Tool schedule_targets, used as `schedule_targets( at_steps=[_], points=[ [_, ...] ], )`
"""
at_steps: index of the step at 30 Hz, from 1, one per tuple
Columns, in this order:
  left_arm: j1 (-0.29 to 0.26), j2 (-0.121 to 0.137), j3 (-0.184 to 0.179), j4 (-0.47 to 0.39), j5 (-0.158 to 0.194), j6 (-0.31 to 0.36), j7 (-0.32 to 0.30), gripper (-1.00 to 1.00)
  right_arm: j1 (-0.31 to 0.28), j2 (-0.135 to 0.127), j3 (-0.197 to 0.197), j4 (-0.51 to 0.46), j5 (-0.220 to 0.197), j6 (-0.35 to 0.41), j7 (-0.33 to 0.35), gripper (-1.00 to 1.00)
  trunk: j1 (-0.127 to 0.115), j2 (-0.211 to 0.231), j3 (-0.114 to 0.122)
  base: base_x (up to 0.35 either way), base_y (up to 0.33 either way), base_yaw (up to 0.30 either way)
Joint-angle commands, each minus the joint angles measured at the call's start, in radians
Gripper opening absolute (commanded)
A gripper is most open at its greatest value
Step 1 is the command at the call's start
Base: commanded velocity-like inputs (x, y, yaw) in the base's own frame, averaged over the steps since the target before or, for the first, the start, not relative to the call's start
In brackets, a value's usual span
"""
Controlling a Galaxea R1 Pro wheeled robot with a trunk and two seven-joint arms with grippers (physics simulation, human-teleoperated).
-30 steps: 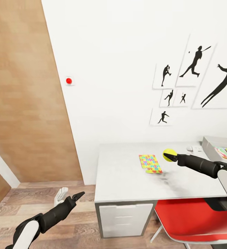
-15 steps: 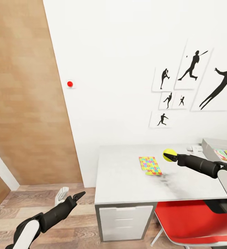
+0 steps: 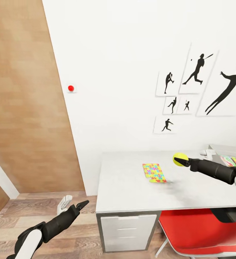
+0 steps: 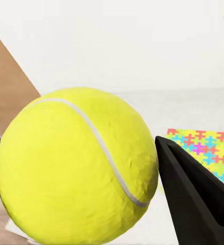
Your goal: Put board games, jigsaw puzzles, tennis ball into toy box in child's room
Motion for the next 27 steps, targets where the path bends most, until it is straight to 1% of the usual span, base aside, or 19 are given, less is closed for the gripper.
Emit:
schedule_targets(
  at_steps=[1,6,12,19,23,27],
  points=[
    [-0.001,-0.001,0.002,-0.001,-0.007,0.006,-0.004,1.00,-0.001,-0.001,-0.005,0.000,-0.001,0.006,0.004,-1.00,0.000,-0.003,-0.002,0.000,-0.251,0.000],
    [-0.001,-0.002,0.001,-0.002,-0.020,0.006,-0.004,1.00,-0.001,-0.003,-0.016,0.000,-0.001,0.006,0.005,-1.00,0.000,-0.003,-0.002,0.000,-0.261,0.000],
    [0.000,-0.003,0.000,-0.002,-0.026,0.006,-0.004,1.00,-0.001,-0.004,-0.021,0.000,-0.001,0.006,0.006,-1.00,0.000,-0.003,-0.002,0.000,-0.275,0.000],
    [-0.001,-0.003,-0.020,-0.002,-0.030,0.005,-0.003,1.00,-0.001,-0.004,-0.023,0.000,-0.001,0.006,0.006,-1.00,0.000,-0.003,-0.002,0.000,-0.284,-0.009],
    [-0.001,-0.003,-0.023,-0.002,-0.030,0.005,-0.004,1.00,-0.001,-0.004,-0.024,0.000,-0.001,0.006,0.007,-1.00,0.000,-0.003,-0.001,0.000,-0.172,-0.051],
    [-0.001,-0.003,-0.025,-0.003,-0.030,0.004,-0.004,1.00,-0.001,-0.004,-0.024,0.000,-0.001,0.006,0.010,-1.00,0.000,-0.003,0.000,0.000,-0.060,-0.037]
  ],
)
